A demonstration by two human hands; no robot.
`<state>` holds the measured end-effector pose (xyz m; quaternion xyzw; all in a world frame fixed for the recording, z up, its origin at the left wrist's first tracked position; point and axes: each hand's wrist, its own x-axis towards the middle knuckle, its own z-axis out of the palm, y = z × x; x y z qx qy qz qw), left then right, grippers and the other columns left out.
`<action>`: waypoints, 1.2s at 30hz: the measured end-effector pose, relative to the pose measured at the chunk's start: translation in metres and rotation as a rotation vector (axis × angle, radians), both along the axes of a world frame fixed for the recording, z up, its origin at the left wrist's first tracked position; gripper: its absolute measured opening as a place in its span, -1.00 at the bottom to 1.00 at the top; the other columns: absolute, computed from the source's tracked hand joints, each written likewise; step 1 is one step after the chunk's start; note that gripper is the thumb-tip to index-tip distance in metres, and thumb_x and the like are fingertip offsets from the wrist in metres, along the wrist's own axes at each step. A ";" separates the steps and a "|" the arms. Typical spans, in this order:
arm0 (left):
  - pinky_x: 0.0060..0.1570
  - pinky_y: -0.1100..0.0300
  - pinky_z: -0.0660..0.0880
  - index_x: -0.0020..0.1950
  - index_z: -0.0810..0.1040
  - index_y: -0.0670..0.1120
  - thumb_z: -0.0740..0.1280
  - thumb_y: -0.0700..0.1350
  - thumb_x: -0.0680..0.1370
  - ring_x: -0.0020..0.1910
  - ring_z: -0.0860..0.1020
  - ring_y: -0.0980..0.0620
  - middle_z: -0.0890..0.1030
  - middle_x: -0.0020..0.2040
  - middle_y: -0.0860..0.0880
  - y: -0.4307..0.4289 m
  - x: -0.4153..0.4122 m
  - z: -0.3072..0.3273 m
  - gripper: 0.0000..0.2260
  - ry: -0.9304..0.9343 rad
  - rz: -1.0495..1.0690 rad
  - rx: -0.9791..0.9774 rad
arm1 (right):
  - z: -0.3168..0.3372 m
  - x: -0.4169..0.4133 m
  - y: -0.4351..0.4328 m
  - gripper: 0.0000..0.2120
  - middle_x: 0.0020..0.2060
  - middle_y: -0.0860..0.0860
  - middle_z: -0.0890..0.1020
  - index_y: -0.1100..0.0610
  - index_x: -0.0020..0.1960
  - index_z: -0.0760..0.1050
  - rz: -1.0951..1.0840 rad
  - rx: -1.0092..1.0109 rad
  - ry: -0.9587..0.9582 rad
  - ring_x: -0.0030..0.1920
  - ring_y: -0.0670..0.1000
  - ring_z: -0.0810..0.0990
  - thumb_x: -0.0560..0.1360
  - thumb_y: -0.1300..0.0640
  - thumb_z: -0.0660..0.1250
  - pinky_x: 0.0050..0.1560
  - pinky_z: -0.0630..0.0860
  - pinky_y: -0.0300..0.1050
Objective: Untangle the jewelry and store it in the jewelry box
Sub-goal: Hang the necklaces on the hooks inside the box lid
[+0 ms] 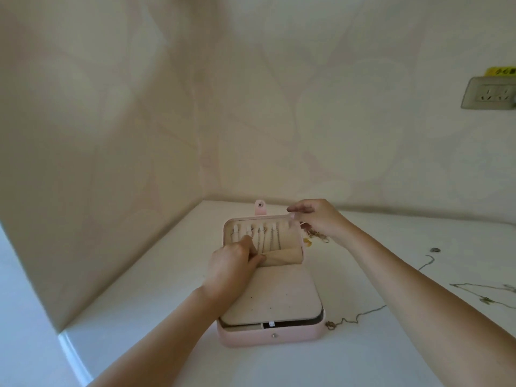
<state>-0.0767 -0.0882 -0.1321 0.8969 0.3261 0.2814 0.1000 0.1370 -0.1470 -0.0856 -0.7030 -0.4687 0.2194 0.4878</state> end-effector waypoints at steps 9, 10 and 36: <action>-0.28 0.14 0.35 -0.08 0.48 -0.06 0.26 0.07 0.56 -0.21 0.48 0.00 0.49 -0.24 0.05 0.034 0.008 0.009 -0.80 0.093 0.071 -0.090 | -0.011 0.114 -0.083 -0.78 0.05 0.25 0.63 0.36 0.09 0.57 -0.591 -0.157 -0.008 -0.04 0.19 0.61 0.53 0.31 0.23 -0.01 0.58 -0.15; -0.26 0.12 0.37 -0.07 0.48 -0.07 0.26 0.06 0.56 -0.20 0.49 -0.01 0.51 -0.22 0.03 0.040 0.010 0.009 -0.80 0.109 0.082 -0.106 | -0.014 0.117 -0.091 -0.76 0.13 0.25 0.60 0.33 0.13 0.57 -0.620 -0.240 -0.082 0.11 0.22 0.57 0.54 0.26 0.24 0.13 0.52 -0.05; 0.33 0.28 0.29 0.35 0.47 -0.03 0.02 0.21 0.55 0.34 0.37 0.15 0.43 0.38 0.07 -0.091 0.062 -0.018 -0.48 0.376 -0.784 0.088 | -0.048 0.124 -0.110 -0.67 0.26 0.15 0.51 0.25 0.26 0.47 -0.483 -0.732 -0.575 0.20 0.16 0.50 0.58 0.28 0.06 0.12 0.42 -0.10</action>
